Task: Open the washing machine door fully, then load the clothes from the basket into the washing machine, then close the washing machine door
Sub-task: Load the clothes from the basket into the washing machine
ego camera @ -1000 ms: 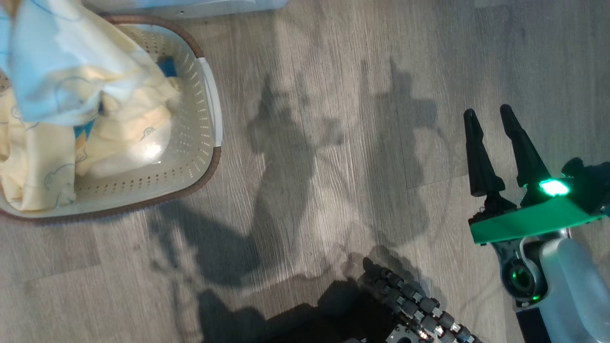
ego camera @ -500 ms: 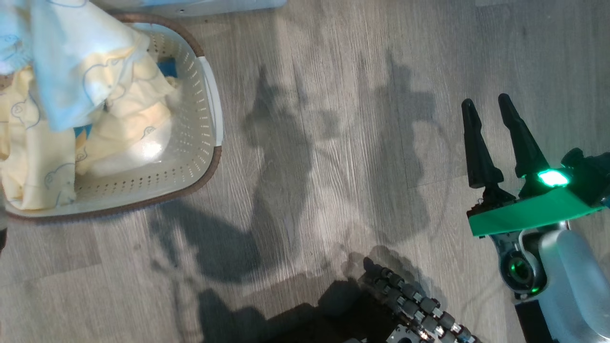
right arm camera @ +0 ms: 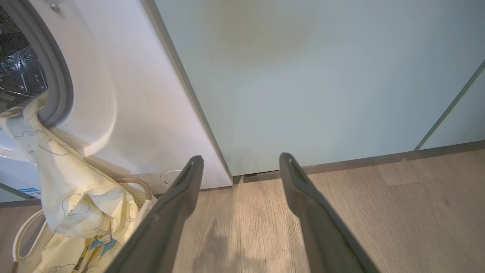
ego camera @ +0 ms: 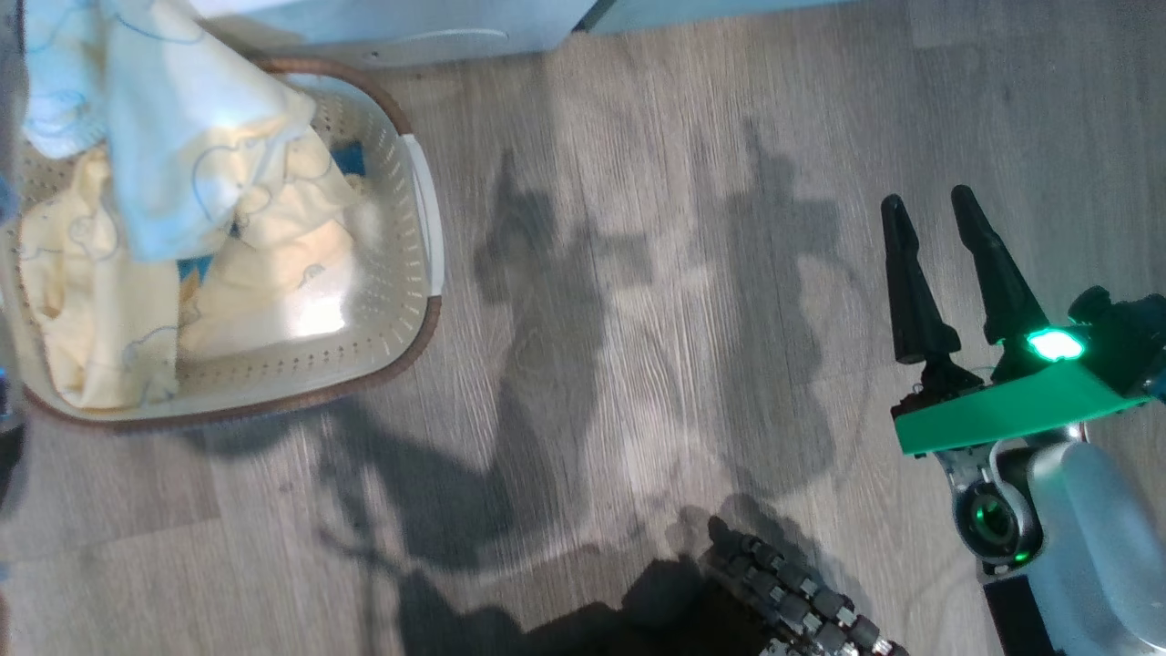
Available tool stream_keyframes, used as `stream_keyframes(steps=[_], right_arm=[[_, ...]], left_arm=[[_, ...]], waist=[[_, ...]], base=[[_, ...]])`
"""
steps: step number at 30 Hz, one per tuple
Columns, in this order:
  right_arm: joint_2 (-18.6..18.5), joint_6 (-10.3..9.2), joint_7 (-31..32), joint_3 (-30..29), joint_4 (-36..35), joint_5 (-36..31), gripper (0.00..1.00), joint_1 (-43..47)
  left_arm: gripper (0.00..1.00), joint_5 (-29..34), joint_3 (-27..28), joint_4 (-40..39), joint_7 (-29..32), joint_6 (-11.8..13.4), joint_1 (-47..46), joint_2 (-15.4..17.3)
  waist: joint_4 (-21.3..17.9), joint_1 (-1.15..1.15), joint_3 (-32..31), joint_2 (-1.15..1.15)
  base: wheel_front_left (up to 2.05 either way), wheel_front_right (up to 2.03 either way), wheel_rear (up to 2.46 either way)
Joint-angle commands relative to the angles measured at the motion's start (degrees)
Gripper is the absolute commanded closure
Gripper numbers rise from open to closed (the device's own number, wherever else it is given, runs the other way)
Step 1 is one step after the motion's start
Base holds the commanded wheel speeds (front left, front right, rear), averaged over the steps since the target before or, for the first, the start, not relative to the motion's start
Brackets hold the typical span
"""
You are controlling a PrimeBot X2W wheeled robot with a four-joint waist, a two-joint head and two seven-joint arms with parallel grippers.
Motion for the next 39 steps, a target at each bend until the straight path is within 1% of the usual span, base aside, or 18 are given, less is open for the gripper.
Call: stream_keyframes(steps=[1, 5, 10, 18, 23, 34, 35, 39], right_arm=[[-0.2, 0.25, -0.5, 0.3, -1.1, -0.4, 0.0, 1.9], [-0.2, 0.25, -0.5, 0.2, -0.8, -0.7, 0.0, 2.5], [-0.4, 0.25, -0.5, -0.2, -0.3, -0.9, 0.0, 3.5], [-1.8, 0.25, -0.5, -1.2, 0.3, -1.1, 0.0, 5.9], [-2.7, 0.25, -0.5, -2.0, 0.4, -1.1, 0.0, 7.8], [-4.1, 0.25, -0.5, -4.3, 0.1, -1.2, 0.0, 12.8], [-4.2, 0.25, -0.5, -4.5, 0.0, -1.2, 0.0, 13.5], [-4.5, 0.25, -0.5, -5.0, -0.2, -1.3, 0.0, 15.0]], left_arm=[[0.0, -0.5, -0.4, -1.3, 0.3, -0.3, -0.9, 0.8], [0.0, -1.4, -0.4, -0.6, 0.7, -0.8, 1.6, -0.3], [0.0, -2.5, -0.5, -0.3, -0.8, -2.5, 6.5, -1.6], [0.0, -4.8, 0.2, -0.1, -2.5, -4.0, 15.4, -4.1], [0.0, -5.9, 0.3, -0.9, -2.9, -5.3, 21.0, -4.6], [0.0, -8.2, 2.4, -16.2, -2.9, -6.5, 39.6, -6.2], [0.0, -8.7, 3.1, -19.2, -2.9, -6.6, 43.1, -6.5], [0.0, -8.4, 3.4, -25.3, -2.9, -6.8, 50.5, -7.1]], waist=[[0.4, 0.0, -1.1, 0.0], [1.2, 0.0, -3.7, 0.0], [2.5, 0.0, -7.8, 0.0], [5.4, 0.0, -14.6, 0.0], [6.8, 0.0, -18.7, 0.0], [9.9, 0.0, -26.6, 0.0], [10.4, 0.0, -27.7, 0.0], [11.3, 0.0, -29.8, 0.0]], base=[[0.0, 0.0, 0.0], [0.0, 0.0, 0.0], [0.0, 0.0, 0.0], [0.0, 0.0, 0.0], [0.0, 0.0, 0.0], [0.0, 0.0, 0.0], [0.0, 0.0, 0.0], [0.0, 0.0, 0.0]])
